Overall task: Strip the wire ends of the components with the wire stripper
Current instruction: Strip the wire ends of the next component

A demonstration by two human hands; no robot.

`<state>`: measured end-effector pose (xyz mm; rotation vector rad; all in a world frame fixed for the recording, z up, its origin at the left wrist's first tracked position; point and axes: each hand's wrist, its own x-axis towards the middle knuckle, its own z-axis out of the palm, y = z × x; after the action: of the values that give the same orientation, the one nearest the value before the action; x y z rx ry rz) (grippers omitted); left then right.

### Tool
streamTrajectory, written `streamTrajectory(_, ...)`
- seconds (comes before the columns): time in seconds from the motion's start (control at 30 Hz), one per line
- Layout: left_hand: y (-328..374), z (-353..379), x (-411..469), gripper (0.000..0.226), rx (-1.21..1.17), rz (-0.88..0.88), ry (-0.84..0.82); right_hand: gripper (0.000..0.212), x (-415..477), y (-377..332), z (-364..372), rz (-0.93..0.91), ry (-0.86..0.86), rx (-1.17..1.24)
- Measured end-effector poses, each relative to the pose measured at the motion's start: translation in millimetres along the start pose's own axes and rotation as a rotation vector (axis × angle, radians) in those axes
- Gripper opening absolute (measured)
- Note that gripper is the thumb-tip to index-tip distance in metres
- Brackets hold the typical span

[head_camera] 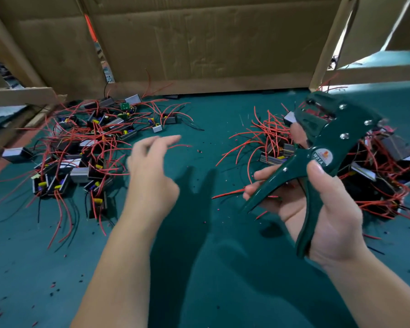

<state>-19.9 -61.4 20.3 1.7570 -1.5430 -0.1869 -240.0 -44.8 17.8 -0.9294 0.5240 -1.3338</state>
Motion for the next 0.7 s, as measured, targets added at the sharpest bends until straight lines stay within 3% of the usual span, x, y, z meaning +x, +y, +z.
streamTrajectory(0.1,17,12,-11,0.080,-0.290,0.238,-0.091,0.079,-2,0,5,0.098,-0.106,0.031)
streamTrajectory(0.2,24,18,-17,0.071,-0.468,0.237,-0.166,0.081,-5,0,7,0.118,-0.128,0.004)
streamTrajectory(0.4,14,20,-15,0.064,-0.121,0.219,-0.216,0.072,-7,0,9,0.132,-0.117,0.027)
streamTrajectory(0.57,15,17,-17,0.078,0.103,0.154,-0.271,0.072,-7,-5,5,0.109,-0.107,0.055)
streamTrajectory(0.7,1,3,-8,0.092,0.141,0.047,-0.358,0.085,-5,-7,7,0.106,-0.107,0.038)
